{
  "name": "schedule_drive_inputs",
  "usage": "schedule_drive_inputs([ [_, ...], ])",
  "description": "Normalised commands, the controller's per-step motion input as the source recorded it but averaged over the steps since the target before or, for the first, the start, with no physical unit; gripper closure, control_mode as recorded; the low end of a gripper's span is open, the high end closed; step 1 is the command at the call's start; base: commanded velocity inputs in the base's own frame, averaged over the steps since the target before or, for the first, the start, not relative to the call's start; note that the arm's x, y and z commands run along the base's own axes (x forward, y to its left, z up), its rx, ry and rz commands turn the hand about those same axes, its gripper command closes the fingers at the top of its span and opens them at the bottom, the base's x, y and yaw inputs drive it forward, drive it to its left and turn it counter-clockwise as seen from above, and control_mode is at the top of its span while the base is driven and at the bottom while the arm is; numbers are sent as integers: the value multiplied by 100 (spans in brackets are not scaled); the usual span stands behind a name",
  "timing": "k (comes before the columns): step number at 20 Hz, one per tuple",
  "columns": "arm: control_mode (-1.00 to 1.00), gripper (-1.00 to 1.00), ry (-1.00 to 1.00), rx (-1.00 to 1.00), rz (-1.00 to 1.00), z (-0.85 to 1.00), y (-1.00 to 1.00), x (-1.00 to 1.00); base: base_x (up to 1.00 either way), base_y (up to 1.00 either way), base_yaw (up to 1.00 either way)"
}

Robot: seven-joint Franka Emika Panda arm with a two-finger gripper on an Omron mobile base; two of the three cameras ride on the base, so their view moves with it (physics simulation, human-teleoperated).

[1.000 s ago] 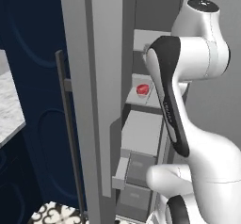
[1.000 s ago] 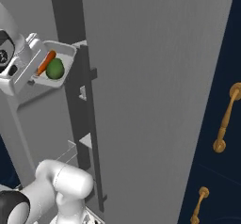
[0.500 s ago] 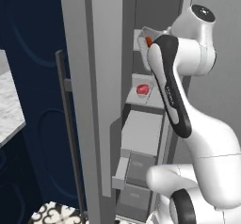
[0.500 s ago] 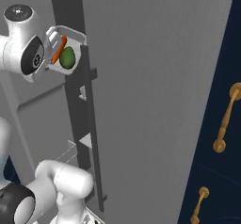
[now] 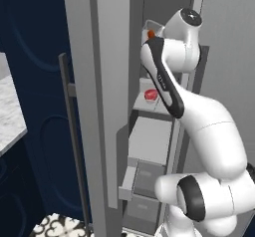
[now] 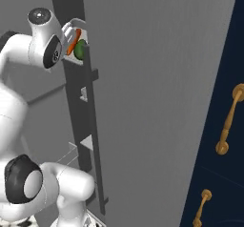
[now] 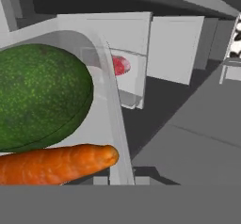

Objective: Take the meat container that has the steak and place it on the second highest rack of the freezer. Then take the vegetable container that has the carrot and avocado and place it on the highest rack of the freezer.

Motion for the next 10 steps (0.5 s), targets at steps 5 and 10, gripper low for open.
schedule_drive_inputs([
  [5,-100,100,0,0,-10,15,0,97,0,0,0],
  [10,-100,100,0,0,-3,0,-13,92,0,0,0],
])
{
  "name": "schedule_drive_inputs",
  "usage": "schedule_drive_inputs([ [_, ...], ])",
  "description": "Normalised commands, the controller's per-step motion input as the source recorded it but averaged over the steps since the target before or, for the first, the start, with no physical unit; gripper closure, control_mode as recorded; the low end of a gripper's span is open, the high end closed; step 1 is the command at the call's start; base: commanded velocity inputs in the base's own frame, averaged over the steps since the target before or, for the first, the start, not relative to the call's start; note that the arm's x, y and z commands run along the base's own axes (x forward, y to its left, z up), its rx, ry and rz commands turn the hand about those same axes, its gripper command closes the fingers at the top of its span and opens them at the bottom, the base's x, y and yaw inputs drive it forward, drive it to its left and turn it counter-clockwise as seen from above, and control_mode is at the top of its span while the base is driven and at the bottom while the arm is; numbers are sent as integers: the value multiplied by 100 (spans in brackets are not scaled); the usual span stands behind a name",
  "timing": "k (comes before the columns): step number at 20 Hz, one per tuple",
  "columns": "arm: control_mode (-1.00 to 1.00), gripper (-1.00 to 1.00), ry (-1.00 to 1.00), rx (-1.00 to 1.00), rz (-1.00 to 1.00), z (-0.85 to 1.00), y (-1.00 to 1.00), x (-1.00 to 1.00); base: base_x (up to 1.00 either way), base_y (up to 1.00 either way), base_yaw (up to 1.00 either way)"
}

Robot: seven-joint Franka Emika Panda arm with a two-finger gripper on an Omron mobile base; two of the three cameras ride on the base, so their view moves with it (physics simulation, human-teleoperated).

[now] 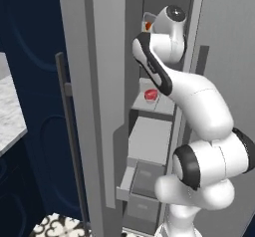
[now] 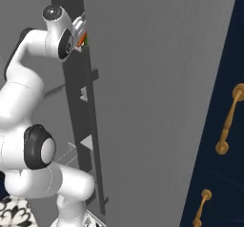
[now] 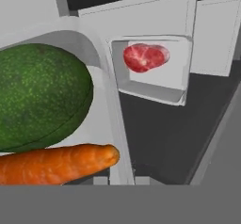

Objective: Take the meat container that has the steak and place it on the second highest rack of the freezer. Then take the vegetable container that has the carrot and avocado and place it on the highest rack of the freezer.

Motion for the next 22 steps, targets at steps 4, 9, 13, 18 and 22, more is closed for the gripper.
schedule_drive_inputs([
  [4,-100,100,0,0,-1,0,-21,83,0,0,0],
  [9,-100,100,-1,0,-3,14,-43,17,0,0,0],
  [13,-100,100,0,0,0,3,-48,19,0,0,0],
  [18,-100,100,3,-3,0,0,-34,55,0,0,0],
  [22,-100,100,5,-6,0,0,-26,48,0,0,0],
])
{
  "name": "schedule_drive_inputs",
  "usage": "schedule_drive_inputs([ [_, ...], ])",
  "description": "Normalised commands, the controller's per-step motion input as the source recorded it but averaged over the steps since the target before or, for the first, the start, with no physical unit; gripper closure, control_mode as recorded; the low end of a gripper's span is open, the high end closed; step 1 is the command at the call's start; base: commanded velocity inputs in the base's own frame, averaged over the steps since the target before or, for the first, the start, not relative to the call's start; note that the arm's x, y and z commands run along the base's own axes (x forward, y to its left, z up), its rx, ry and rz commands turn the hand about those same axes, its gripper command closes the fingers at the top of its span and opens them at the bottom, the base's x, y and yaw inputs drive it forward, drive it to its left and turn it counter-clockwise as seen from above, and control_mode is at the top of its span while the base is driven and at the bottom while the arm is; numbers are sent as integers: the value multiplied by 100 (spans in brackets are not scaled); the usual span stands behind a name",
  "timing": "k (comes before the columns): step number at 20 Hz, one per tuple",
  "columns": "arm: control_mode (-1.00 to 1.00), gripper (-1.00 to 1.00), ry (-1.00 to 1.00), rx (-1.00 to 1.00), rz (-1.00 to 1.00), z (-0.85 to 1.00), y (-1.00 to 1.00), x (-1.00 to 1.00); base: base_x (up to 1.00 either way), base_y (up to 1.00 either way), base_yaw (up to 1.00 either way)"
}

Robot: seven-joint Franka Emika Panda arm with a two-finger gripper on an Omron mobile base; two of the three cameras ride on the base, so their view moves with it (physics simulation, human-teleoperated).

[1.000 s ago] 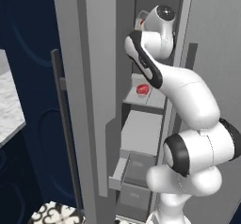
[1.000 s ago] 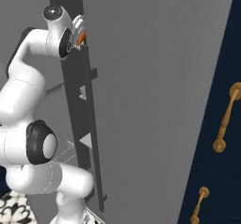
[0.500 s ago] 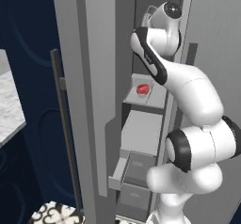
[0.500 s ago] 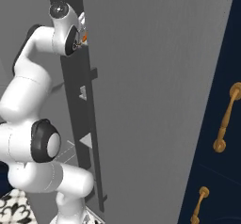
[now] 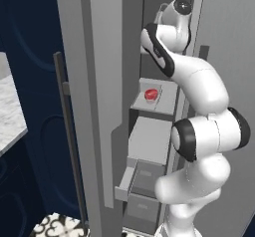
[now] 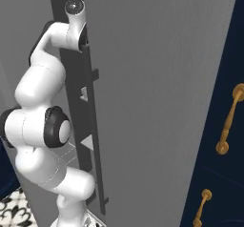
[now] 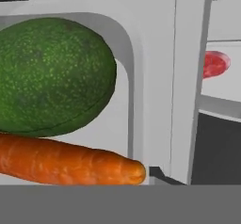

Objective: Take the meat container that has the steak and place it on the second highest rack of the freezer. Then take the vegetable container that has the carrot and avocado and place it on the highest rack of the freezer.

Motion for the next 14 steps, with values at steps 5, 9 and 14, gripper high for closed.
schedule_drive_inputs([
  [5,-100,-100,1,-9,0,0,-4,8,0,0,0],
  [9,-100,-100,0,-8,0,0,0,4,0,0,0],
  [14,-100,-100,-11,-2,0,24,0,-35,0,0,0],
])
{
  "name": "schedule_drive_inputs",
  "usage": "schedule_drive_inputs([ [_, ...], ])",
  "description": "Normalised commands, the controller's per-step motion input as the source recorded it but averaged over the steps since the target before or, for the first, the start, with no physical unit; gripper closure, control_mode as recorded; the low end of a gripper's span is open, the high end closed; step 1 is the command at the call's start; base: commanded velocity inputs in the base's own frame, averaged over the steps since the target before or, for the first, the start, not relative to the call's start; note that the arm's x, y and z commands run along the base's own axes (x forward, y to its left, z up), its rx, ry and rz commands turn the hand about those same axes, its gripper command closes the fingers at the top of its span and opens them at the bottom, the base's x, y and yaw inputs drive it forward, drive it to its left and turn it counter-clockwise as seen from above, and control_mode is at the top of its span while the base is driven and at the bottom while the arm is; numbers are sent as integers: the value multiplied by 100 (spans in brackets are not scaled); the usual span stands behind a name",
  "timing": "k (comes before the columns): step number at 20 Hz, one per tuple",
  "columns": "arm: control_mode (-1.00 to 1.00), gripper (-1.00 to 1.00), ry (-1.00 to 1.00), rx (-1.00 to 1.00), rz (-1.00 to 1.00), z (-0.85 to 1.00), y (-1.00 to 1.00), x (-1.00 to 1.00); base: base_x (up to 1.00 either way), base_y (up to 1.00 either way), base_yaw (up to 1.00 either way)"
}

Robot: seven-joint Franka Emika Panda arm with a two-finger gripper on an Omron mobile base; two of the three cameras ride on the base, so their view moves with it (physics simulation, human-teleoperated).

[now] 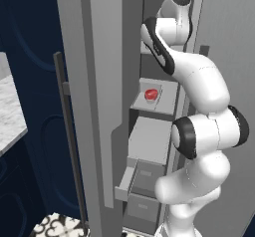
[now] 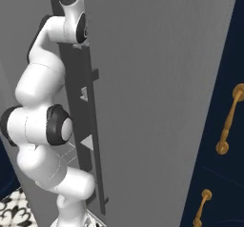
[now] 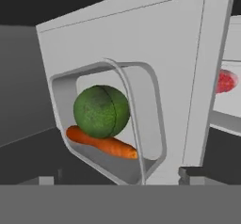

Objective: Take the meat container that has the steak and place it on the second highest rack of the freezer. Then take the vegetable container that has the carrot and avocado and place it on the highest rack of the freezer.

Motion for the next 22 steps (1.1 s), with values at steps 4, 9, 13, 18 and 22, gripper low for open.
schedule_drive_inputs([
  [4,-100,-100,-23,0,1,19,0,-100,0,0,0],
  [9,-100,-100,-21,-3,1,2,5,-100,0,0,0],
  [13,-100,-100,-10,-2,0,5,0,-100,0,0,0],
  [18,-100,-100,0,-1,0,15,0,-100,0,0,0],
  [22,-100,-100,6,-6,0,0,0,-100,0,0,0],
])
